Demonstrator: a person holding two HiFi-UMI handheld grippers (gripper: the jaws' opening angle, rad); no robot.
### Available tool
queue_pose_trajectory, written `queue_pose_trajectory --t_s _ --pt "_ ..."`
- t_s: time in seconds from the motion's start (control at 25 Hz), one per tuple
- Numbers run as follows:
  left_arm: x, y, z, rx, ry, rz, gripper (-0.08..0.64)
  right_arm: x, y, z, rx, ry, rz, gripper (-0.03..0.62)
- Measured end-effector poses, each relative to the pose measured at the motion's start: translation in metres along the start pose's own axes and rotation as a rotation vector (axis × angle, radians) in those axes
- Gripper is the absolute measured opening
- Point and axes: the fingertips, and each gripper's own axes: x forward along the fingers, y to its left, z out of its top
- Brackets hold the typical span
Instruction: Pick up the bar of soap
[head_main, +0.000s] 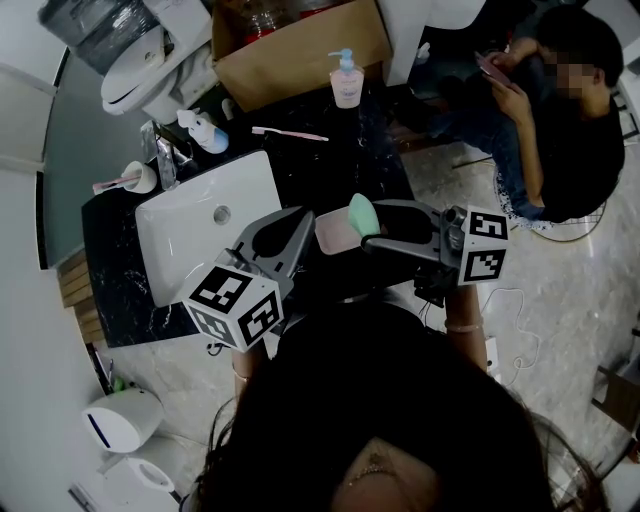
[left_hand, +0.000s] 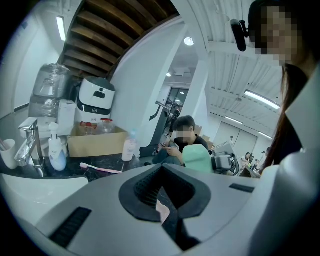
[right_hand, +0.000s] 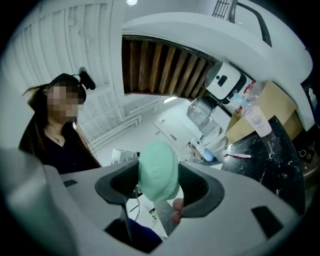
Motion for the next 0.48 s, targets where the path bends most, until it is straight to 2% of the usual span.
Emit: queue_pose_trajectory --t_s 0.48 --pt "-0.0003 -0.0005 -0.0017 -0.002 -0.001 -0.003 -0.003 -0.0020 0.0071 0.0028 -0.028 0.005 0.030 0.249"
